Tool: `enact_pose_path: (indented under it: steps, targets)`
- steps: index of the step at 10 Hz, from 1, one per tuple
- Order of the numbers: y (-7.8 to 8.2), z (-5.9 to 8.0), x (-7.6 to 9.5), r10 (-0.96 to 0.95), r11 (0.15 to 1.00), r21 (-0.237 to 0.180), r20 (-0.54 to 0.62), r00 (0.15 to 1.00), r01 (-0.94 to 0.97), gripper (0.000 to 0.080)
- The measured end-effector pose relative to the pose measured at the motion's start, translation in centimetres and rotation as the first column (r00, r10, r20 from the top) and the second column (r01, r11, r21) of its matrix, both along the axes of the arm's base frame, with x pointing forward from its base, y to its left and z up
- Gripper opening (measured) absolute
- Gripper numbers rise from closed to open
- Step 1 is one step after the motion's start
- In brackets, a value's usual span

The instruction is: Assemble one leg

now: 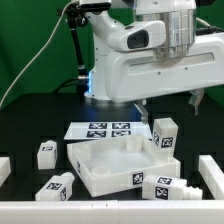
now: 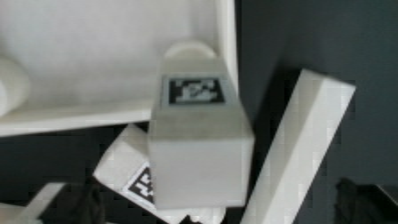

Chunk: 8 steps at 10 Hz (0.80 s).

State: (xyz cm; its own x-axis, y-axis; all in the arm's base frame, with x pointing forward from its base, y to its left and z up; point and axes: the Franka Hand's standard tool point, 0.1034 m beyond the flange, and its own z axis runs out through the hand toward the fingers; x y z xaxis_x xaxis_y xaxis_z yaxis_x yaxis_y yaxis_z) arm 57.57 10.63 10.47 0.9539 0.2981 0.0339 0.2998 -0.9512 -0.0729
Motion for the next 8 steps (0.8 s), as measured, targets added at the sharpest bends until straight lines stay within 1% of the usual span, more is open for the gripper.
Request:
enact_pose_path:
  steps: [2, 4, 5, 6, 7, 8]
  targets:
    - [-0.2, -1.0, -0.2, 0.004, 1.0, 0.0, -0.012, 1.0, -0.004, 0.0648]
    - [-0.3, -1.1, -0.3, 0.006, 1.0, -0.001, -0.019, 1.0, -0.006, 0.0648]
    - [-0.3, -1.2, -0.7, 0.005, 1.0, -0.004, -0.041, 0.999, -0.005, 0.0648]
    - [0.0, -1.2, -1.5, 0.01, 1.0, -0.012, -0.142, 0.99, -0.012, 0.0648]
    - [0.2, -1.1, -1.3, 0.016, 1.0, -0.013, -0.199, 0.98, -0.019, 0.0648]
    - [0.3, -1.2, -1.6, 0.02, 1.0, -0.016, -0.255, 0.967, -0.025, 0.0648]
